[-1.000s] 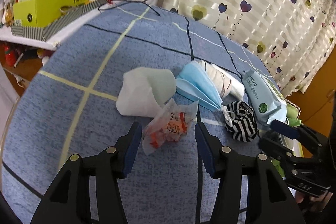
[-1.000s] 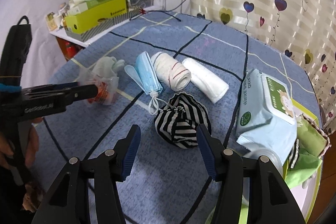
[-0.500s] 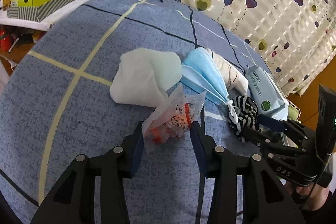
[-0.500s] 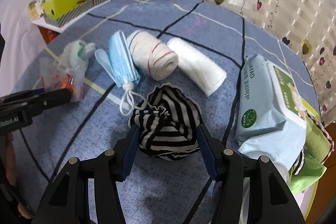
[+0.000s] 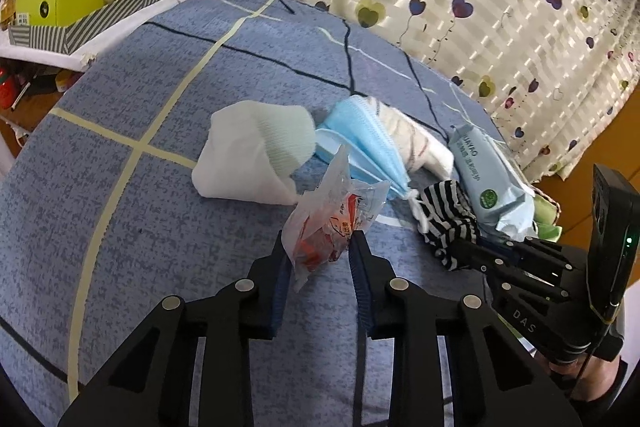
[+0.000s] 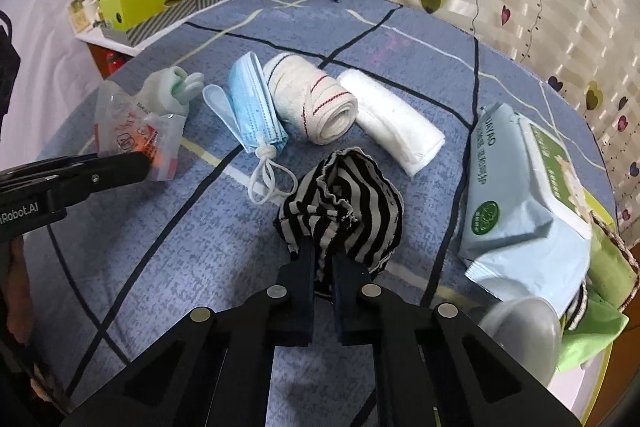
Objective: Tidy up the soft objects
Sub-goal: 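Grasp the striped sock ball with the right tool while the left tool grasps the clear plastic bag, then carry the striped sock ball and plastic bag over the white tray box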
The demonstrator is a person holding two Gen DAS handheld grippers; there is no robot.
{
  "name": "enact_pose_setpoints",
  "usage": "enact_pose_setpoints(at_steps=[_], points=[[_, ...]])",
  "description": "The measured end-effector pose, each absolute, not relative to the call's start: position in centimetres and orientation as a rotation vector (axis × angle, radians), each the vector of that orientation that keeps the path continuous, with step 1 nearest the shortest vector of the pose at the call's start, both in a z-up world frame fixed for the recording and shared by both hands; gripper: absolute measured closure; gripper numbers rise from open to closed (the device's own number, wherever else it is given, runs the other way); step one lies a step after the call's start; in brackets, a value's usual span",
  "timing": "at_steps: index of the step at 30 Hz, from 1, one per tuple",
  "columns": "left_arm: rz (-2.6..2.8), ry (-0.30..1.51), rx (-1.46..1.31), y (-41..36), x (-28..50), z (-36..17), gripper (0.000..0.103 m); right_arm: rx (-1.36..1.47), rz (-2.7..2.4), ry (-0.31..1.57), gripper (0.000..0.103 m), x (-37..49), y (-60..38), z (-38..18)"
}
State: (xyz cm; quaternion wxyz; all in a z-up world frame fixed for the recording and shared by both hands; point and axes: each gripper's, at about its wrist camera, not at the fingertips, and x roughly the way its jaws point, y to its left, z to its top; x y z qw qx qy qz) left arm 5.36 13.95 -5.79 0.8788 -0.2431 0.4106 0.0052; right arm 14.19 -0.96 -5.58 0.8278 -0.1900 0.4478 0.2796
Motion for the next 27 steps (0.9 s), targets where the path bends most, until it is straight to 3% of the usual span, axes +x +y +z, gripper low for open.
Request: enact_pose_setpoints(at_steps=[27], points=[[-0.045, 0.774, -0.399, 8.3, 3.3, -0.2, 0.073, -0.283, 0.662, 0.723, 0.096, 8.4, -5.9, 2.1]])
